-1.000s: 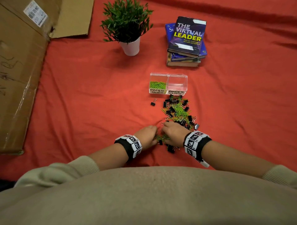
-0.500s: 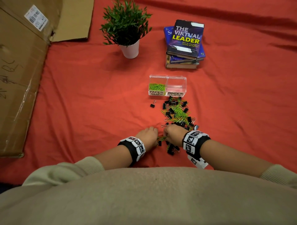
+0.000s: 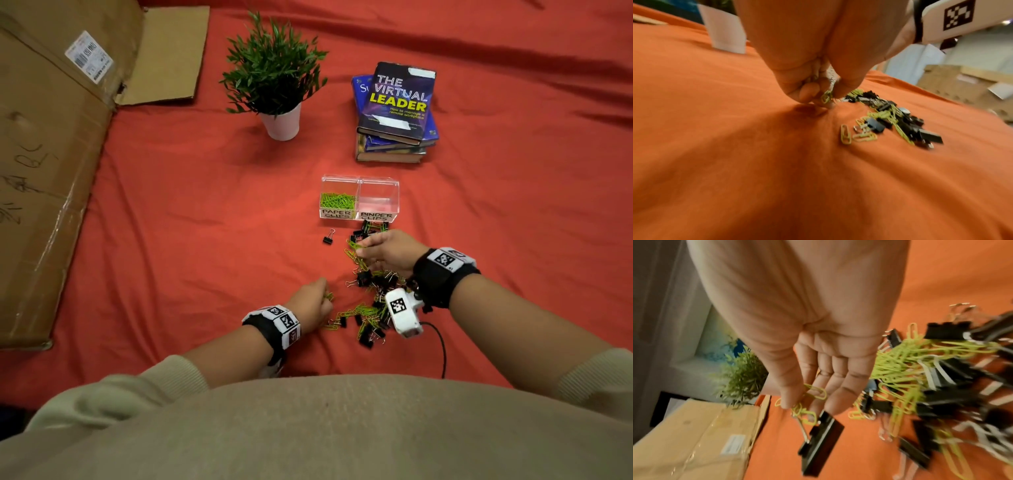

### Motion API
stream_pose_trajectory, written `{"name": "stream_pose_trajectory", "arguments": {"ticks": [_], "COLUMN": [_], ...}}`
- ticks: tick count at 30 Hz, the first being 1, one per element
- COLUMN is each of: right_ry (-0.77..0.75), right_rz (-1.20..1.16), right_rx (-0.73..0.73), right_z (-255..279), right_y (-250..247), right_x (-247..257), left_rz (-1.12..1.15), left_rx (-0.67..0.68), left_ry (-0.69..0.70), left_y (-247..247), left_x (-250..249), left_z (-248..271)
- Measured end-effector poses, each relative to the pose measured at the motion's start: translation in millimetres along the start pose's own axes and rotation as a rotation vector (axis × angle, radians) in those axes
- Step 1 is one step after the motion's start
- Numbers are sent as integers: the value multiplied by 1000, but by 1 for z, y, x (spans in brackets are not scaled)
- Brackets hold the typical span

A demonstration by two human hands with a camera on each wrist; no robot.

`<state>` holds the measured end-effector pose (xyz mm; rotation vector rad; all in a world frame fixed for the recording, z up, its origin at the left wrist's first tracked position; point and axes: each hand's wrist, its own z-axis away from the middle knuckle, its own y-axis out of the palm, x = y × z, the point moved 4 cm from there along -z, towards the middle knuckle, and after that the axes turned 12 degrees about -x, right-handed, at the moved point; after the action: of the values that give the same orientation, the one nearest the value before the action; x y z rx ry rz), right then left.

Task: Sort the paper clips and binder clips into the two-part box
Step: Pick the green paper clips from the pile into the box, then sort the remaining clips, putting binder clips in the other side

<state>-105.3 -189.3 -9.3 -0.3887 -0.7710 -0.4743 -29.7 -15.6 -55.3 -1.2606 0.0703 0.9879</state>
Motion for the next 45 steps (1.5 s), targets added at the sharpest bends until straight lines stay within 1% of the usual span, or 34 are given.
{"name": "stream_pose_trajectory", "arguments": {"ticks": [1, 3, 6, 9, 12, 15, 17, 19, 21, 24, 25, 28, 29, 30, 32, 34, 36, 37, 39, 41, 44, 45], "right_ry": [7, -11, -62, -75, -100, -196, -261, -355, -415, -419, -446, -603, -639, -649, -628, -598, -580, -577, -580, -596, -602, -602], "right_rz": [-34, 3, 237, 492, 625, 615, 602, 702, 853, 979, 992, 896, 858, 850, 897, 988, 1086, 1132, 1188, 1176, 1116, 1098], "right_rx": [16, 24, -3, 20, 7, -75, -182, -300, -348, -313, -312, -389, -402, -376, -227, -61, 45, 70, 67, 23, -78, -100], "right_z": [-4, -11, -21, -29, -34, -40, -51, -65, -74, -82, -82, -66, -58, -50, -37, -27, -22, -20, -18, -19, -22, -23], "right_y": [-1, -3, 1, 7, 9, 6, 4, 5, 13, 23, 24, 22, 22, 22, 30, 39, 46, 48, 50, 48, 38, 35], "right_x": [8, 19, 21, 17, 24, 49, 71, 90, 102, 101, 99, 90, 83, 74, 48, 21, -1, -8, -14, -17, -18, -18], "left_rz": [50, 129, 223, 296, 326, 349, 353, 341, 345, 343, 320, 219, 171, 124, 22, -114, -241, -282, -324, -336, -329, -300], "left_rx": [-22, -60, -105, -154, -189, -168, -136, -105, -83, -90, -103, -180, -212, -237, -249, -222, -176, -155, -137, -165, -302, -339], "left_ry": [-24, -70, -139, -201, -231, -276, -294, -300, -294, -232, -200, -93, -54, -14, 47, 98, 141, 155, 173, 219, 311, 316], "left_y": [-3, -9, -17, -25, -29, -23, -17, -14, -16, -37, -47, -83, -95, -104, -119, -125, -123, -120, -114, -110, -110, -107], "left_x": [2, 5, 10, 17, 24, 31, 34, 35, 32, 17, 11, -10, -16, -24, -37, -49, -56, -57, -57, -56, -55, -52], "left_z": [-1, -5, -14, -26, -34, -38, -40, -41, -44, -58, -66, -94, -104, -115, -134, -150, -162, -166, -170, -166, -141, -129]}}
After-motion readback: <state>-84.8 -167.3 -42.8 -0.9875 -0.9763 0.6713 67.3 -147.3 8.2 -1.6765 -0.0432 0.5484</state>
